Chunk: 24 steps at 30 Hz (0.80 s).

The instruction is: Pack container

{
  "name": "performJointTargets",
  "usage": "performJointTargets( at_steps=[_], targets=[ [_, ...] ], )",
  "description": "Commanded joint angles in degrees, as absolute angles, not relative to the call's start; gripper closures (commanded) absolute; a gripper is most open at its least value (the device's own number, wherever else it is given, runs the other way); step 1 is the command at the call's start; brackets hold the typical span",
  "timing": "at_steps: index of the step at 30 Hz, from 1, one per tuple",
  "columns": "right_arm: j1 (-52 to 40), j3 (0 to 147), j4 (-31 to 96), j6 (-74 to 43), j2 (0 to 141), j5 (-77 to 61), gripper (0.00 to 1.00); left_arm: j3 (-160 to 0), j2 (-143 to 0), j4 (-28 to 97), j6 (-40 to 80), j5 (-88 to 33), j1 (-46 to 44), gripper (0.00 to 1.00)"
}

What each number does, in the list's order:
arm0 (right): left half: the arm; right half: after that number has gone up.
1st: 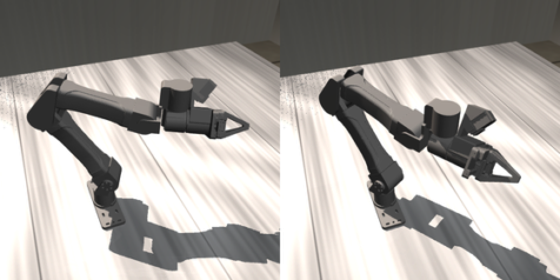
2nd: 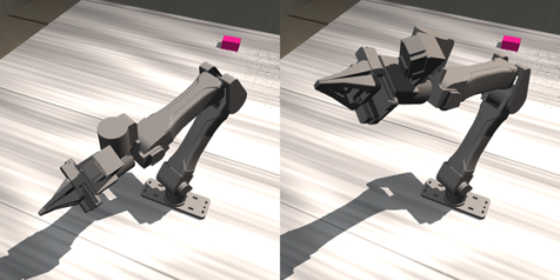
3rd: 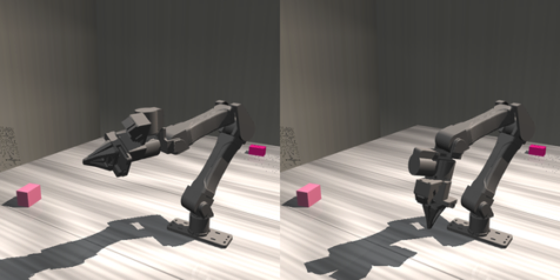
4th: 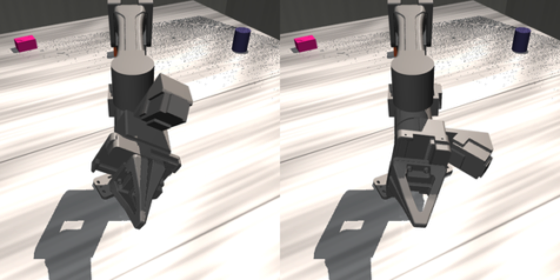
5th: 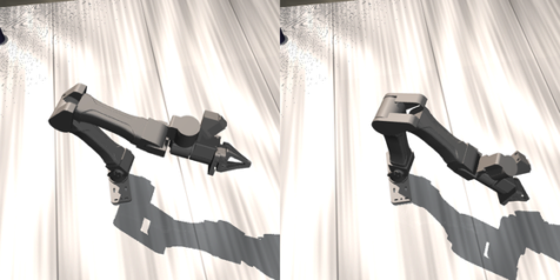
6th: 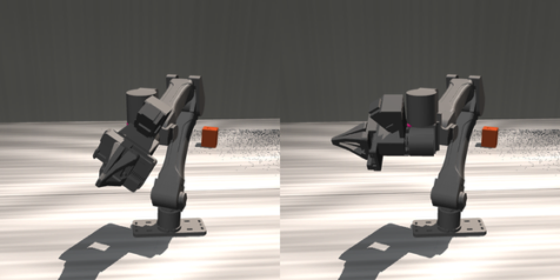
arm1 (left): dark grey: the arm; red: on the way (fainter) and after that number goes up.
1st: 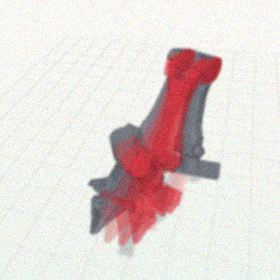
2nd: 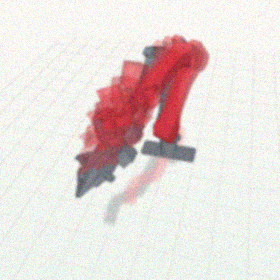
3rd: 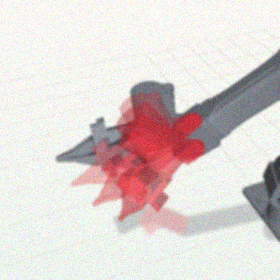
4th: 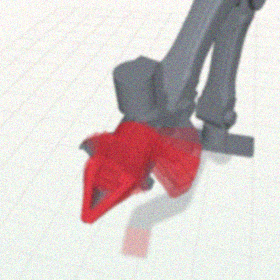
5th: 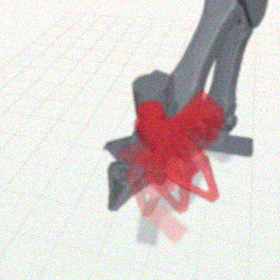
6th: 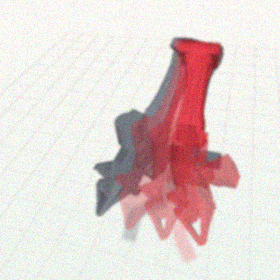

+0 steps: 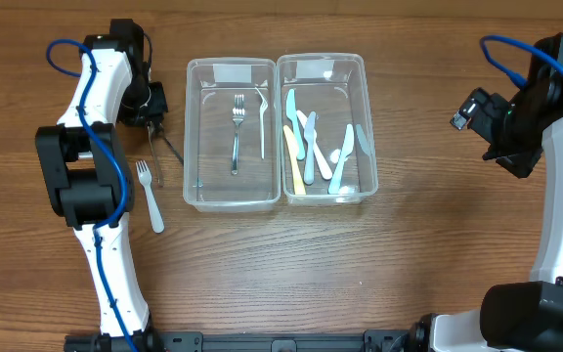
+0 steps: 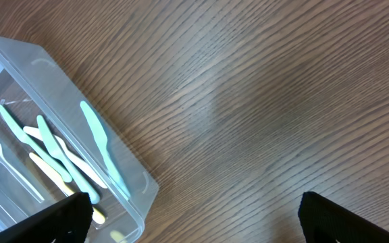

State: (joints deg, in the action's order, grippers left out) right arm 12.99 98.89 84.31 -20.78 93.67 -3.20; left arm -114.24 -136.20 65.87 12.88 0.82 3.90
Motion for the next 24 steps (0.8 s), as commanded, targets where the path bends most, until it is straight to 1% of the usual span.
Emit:
performJointTargets(
  at_steps=[1, 4, 11, 12, 14, 24],
  targets=[
    [12.9, 98.6, 84.4, -21.1, 93.6, -3.1, 0.00, -112.9, -133.9, 64.5, 12.0, -0.1, 4.5, 0.74],
    [12.9, 98.6, 84.4, -21.0, 93.6, -3.1, 0.00, -112.9, -133.9, 64.0, 11.9, -1.0, 4.5, 0.80],
    [12.9, 98.6, 84.4, -21.0, 93.6, -3.1, 0.00, -112.6, -133.9, 62.5, 11.5, -1.6, 4.5, 0.83],
    [12.9, 98.6, 84.4, -21.0, 93.6, -3.1, 0.00, -112.6, -133.9, 62.4, 11.5, -1.5, 4.5, 0.85],
    [12.9, 98.6, 84.4, -21.0, 93.6, -3.1, 0.00, -112.6, -133.9, 62.2, 11.4, -1.5, 4.5, 0.95],
    [12.9, 98.6, 84.4, -21.0, 93.6, -3.1, 0.00, -112.6, -133.9, 62.3, 11.1, -1.5, 4.5, 0.96]
  ],
)
